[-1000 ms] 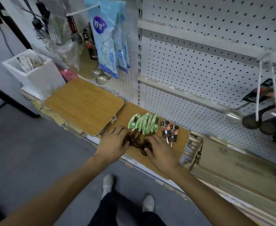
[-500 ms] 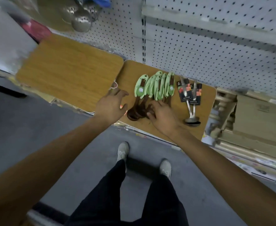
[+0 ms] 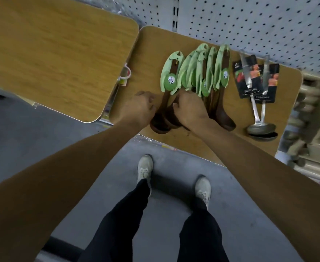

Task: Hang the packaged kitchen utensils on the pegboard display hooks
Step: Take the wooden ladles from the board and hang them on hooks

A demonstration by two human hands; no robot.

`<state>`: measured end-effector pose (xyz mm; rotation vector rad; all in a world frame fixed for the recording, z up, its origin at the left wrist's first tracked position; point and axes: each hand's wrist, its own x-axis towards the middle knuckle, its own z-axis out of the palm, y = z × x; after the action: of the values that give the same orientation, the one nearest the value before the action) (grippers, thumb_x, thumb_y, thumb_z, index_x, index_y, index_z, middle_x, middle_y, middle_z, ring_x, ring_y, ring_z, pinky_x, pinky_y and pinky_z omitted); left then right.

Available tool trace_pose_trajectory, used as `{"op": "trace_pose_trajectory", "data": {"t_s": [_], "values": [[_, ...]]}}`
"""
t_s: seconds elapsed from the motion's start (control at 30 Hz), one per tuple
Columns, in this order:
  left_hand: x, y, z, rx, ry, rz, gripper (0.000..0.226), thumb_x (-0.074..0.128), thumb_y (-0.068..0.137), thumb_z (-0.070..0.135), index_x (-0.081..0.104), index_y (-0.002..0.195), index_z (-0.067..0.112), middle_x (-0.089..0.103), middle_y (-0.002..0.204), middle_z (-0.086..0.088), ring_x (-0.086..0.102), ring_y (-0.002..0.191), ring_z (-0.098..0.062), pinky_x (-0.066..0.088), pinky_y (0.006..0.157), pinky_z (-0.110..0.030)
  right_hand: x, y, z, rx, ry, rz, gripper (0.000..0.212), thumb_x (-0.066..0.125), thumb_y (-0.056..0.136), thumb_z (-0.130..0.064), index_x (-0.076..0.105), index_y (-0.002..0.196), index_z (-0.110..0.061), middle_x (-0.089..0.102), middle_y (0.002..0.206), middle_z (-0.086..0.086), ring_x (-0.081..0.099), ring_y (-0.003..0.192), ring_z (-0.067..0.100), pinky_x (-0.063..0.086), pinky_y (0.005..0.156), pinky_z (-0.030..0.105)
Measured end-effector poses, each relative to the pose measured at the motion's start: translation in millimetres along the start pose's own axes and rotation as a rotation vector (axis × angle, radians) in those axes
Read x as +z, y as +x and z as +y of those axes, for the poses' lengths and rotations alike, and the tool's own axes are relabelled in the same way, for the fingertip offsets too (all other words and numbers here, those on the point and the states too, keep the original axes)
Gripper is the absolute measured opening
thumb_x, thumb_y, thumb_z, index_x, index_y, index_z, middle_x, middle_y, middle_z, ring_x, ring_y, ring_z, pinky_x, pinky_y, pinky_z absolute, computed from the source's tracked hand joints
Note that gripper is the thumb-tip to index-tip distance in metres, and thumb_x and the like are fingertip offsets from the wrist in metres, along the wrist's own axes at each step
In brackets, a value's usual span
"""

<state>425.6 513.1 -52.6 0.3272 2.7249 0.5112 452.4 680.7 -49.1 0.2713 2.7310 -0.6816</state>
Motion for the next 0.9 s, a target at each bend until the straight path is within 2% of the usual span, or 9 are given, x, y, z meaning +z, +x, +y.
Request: {"op": "trace_pose_trajectory", "data": {"t_s": [0.13,0.3,0.4,0.47,0.53,0.67,0.73,0.8,0.9], "values": [[18,35,-3,0.0,-0.019,-0.08,0.042,0.042,0.089,0.048,0.068,0.108,0.022,0.07,0.104,-0.006,0.065,0.095,-0.029,0.052,0.076,-0.035,18,25,-3,0.139,-0.046,-0.048,0.03,0.056,0.093,-0.016,0.058,0.118,-0.001,0.063,0.12,0.019,0.061,0.112,0.036,0.05,0.089,0.036],[40,58,3,-0.108,-0.245,-0.103,0.025,0.063,0.091,0.028,0.072,0.112,0.017,0.073,0.107,-0.004,0.065,0.101,-0.023,0.048,0.083,-0.03,28,51,-4,0.331,0.098,0.049,0.028,0.053,0.094,-0.013,0.058,0.117,0.001,0.064,0.118,0.019,0.062,0.111,0.034,0.05,0.086,0.035],[47,58,-3,-0.192,-0.38,-0.087,0.016,0.07,0.087,0.023,0.073,0.101,0.015,0.071,0.095,-0.001,0.062,0.089,-0.017,0.043,0.075,-0.026,32,57,0,0.418,0.186,0.057,0.025,0.057,0.094,-0.018,0.061,0.113,-0.002,0.066,0.116,0.016,0.063,0.109,0.032,0.046,0.077,0.029],[49,54,-6,-0.174,-0.367,-0.128,0.011,0.071,0.087,0.024,0.072,0.088,0.014,0.066,0.082,-0.002,0.058,0.079,-0.017,0.037,0.067,-0.026,32,56,2,0.418,0.188,0.038,0.023,0.062,0.092,-0.018,0.064,0.109,-0.002,0.067,0.113,0.015,0.065,0.107,0.032,0.047,0.075,0.029],[50,48,-6,-0.142,-0.283,-0.147,0.014,0.07,0.088,0.027,0.069,0.083,0.014,0.061,0.078,-0.001,0.054,0.075,-0.019,0.033,0.065,-0.025,34,53,2,0.41,0.186,0.009,0.027,0.068,0.089,-0.022,0.065,0.107,-0.003,0.068,0.111,0.016,0.065,0.105,0.032,0.05,0.076,0.031],[50,35,-13,-0.195,-0.293,-0.115,0.014,0.066,0.09,0.026,0.067,0.089,0.012,0.065,0.084,-0.004,0.058,0.081,-0.021,0.036,0.07,-0.026,34,46,-3,0.449,0.285,-0.074,0.043,0.08,0.073,-0.037,0.068,0.099,-0.005,0.069,0.103,0.014,0.067,0.098,0.029,0.049,0.07,0.03],[47,25,-16,-0.213,-0.3,-0.083,0.014,0.065,0.09,0.028,0.068,0.096,0.016,0.067,0.089,-0.001,0.058,0.083,-0.018,0.039,0.072,-0.026,33,43,-7,0.455,0.325,-0.102,0.047,0.08,0.069,-0.04,0.068,0.1,-0.007,0.07,0.103,0.012,0.066,0.099,0.029,0.051,0.073,0.031],[43,15,-17,-0.216,-0.303,-0.038,0.014,0.065,0.09,0.029,0.068,0.098,0.018,0.065,0.089,0.003,0.056,0.084,-0.016,0.039,0.073,-0.026,32,39,-13,0.432,0.357,-0.107,0.044,0.076,0.073,-0.041,0.067,0.101,-0.008,0.07,0.102,0.011,0.065,0.1,0.028,0.049,0.073,0.03],[34,1,-18,-0.21,-0.309,0.027,0.015,0.064,0.09,0.028,0.068,0.1,0.017,0.067,0.093,0.001,0.059,0.087,-0.018,0.046,0.075,-0.031,29,29,-21,0.337,0.358,-0.106,0.031,0.069,0.082,-0.039,0.062,0.086,-0.009,0.067,0.092,0.011,0.064,0.092,0.029,0.042,0.067,0.029]]}}
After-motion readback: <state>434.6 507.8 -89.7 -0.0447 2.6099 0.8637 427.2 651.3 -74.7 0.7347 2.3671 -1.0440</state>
